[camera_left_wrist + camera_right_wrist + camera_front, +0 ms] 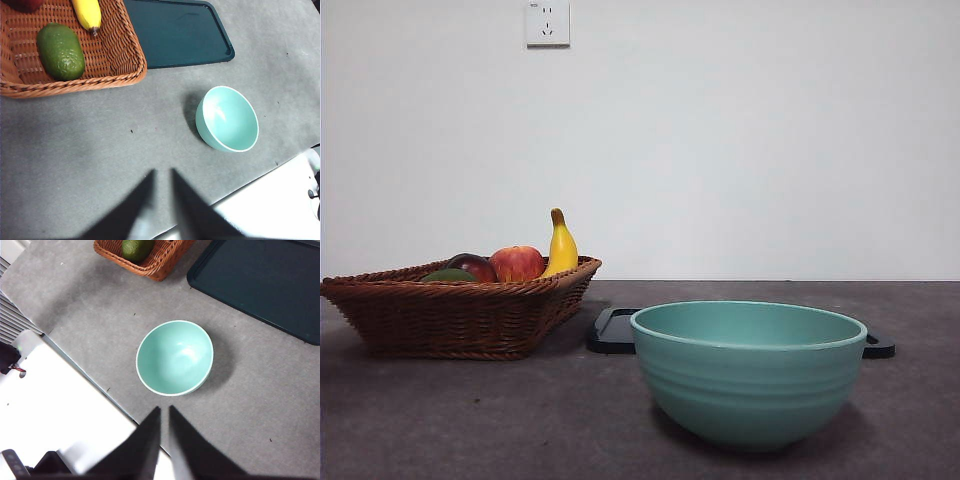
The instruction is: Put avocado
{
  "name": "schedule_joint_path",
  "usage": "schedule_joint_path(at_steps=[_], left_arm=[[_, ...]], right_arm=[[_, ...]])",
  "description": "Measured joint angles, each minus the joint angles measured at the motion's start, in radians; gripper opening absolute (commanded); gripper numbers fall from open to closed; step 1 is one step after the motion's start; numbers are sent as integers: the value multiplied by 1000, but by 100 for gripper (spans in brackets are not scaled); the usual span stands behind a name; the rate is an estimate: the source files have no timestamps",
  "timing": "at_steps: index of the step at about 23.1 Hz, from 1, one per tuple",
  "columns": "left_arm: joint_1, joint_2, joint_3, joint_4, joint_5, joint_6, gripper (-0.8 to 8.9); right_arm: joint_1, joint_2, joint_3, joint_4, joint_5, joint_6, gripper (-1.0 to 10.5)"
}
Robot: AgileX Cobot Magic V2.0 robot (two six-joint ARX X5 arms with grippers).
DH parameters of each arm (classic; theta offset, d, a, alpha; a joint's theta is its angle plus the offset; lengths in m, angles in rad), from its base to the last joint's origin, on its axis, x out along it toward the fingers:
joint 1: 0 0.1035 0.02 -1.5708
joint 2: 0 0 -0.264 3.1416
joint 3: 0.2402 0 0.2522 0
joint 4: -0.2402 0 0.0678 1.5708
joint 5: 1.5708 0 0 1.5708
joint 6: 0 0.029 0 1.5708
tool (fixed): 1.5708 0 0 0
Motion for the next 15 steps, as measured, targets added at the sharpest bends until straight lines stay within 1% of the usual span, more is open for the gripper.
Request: schedule_joint_path(at_steps=[1, 3, 4, 5, 10, 15], left_arm=[[0, 0, 0, 0, 0, 0, 277], [0, 0, 0, 0, 0, 0, 400], [0, 0, 0, 0, 0, 0, 431], [0, 0, 0, 0, 0, 0, 443], [0, 14, 0, 3, 0, -1, 442], [0, 60, 1, 51, -28, -14, 441]], right_arm=[[0, 2, 0, 0, 0, 0, 261], [0, 4, 0, 1, 0, 0, 409], [0, 4, 0, 1, 0, 0, 443], [0, 7, 0, 1, 0, 1, 447], [0, 17, 0, 5, 0, 1, 447], [0, 27, 0, 8, 0, 1, 447]])
